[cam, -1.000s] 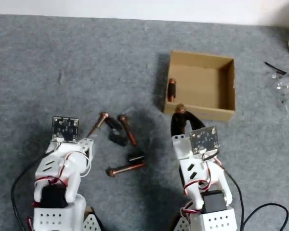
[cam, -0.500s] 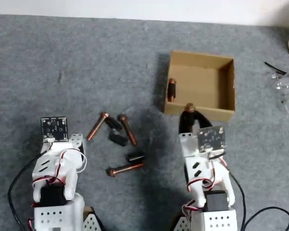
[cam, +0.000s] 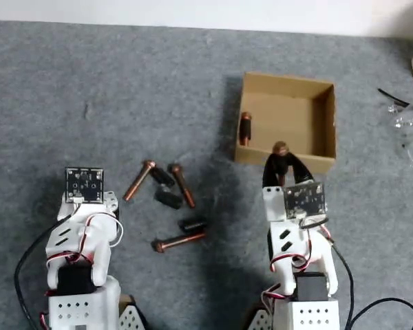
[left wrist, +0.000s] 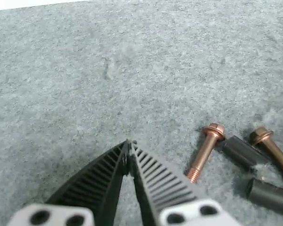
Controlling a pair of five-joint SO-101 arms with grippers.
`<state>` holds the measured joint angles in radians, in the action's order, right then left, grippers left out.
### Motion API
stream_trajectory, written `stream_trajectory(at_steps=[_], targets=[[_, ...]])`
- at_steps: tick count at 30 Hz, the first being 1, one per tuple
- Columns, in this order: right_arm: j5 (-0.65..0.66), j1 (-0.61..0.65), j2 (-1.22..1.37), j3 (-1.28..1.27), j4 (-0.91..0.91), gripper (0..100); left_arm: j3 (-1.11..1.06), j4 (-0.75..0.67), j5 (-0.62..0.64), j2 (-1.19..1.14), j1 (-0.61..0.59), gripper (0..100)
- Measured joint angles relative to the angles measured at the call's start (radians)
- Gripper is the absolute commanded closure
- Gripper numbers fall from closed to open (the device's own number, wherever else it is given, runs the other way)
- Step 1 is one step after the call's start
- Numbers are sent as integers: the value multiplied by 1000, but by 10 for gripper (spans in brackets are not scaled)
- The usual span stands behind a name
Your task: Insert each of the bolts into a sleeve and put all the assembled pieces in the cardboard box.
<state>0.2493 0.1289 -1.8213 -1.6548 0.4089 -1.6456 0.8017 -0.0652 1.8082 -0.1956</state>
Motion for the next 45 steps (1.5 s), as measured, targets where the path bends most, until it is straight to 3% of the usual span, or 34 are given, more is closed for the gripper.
stream_trajectory(at_steps=[8,12,23,34,45], targets=[[25,9,5,41,5,993,0,0,0,0,0,990],[28,12,129,68,0,993,0,0,0,0,0,992],[20,12,815,519,-66,993,0,0,0,0,0,990],[-164,2,1573,1060,49,993,-9,-20,-5,0,0,990],[-350,-32,1953,1321,107,992,-9,-37,-6,0,0,990]])
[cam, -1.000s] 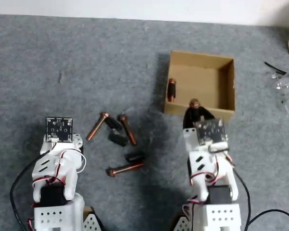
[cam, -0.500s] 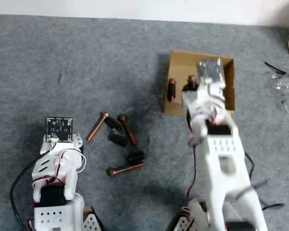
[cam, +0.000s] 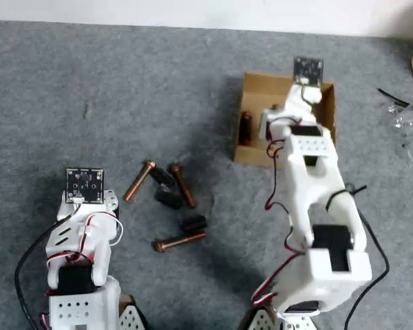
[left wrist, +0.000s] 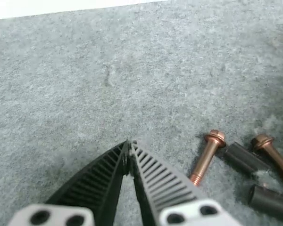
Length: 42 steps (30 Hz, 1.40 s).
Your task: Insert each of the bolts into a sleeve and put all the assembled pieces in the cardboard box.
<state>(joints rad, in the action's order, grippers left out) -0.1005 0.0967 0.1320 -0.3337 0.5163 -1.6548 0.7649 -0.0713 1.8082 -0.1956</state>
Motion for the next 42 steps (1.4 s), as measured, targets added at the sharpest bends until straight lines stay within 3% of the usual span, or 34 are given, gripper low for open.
stream_trajectory(at_steps=[10,18,25,29,39,42], targets=[[-41,-20,127,14,0,985,0,0,0,0,0,990],[-41,-20,141,28,-5,723,0,0,0,0,0,990],[-41,-20,143,28,0,717,-8,0,0,0,0,989],[-44,-31,140,46,92,717,-8,0,0,-2,0,989],[-41,-34,-232,-141,163,717,-8,0,0,-2,0,989],[-41,23,-410,-261,163,717,-8,0,0,-2,0,989]])
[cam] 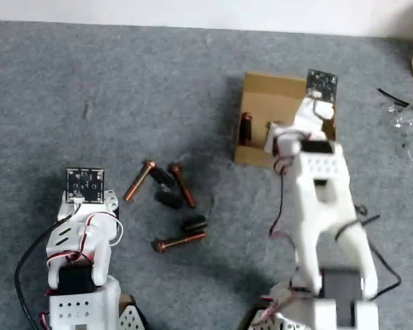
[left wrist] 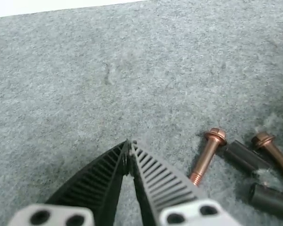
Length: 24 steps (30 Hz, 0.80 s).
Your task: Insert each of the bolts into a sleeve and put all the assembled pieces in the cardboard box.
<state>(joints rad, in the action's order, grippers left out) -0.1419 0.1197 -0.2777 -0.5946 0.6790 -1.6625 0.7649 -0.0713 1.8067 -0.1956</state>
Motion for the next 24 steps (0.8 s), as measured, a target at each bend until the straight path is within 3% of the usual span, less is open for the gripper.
stream_trajectory(at_steps=[5,15,24], targets=[[11,170,-278,-210,0,717,0,0,0,0,0,989],[324,514,-588,-583,-43,717,0,0,0,0,0,989],[460,611,-598,-623,-43,717,0,0,0,0,0,989]])
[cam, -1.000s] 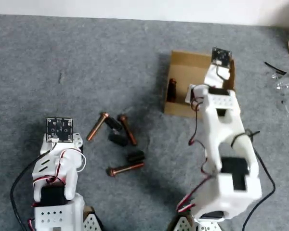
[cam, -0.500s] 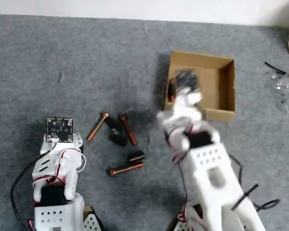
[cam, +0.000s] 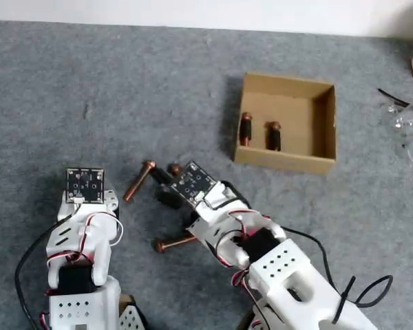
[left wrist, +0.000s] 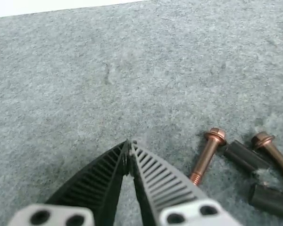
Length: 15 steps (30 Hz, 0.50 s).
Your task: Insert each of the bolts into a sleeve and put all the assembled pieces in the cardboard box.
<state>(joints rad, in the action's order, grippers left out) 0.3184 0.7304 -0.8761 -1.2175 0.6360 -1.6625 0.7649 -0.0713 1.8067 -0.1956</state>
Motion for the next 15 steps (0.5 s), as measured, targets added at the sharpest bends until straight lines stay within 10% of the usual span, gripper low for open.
stream_trajectory(at_steps=[15], targets=[[92,6,285,72,0,786,0,0,0,0,-28,989]])
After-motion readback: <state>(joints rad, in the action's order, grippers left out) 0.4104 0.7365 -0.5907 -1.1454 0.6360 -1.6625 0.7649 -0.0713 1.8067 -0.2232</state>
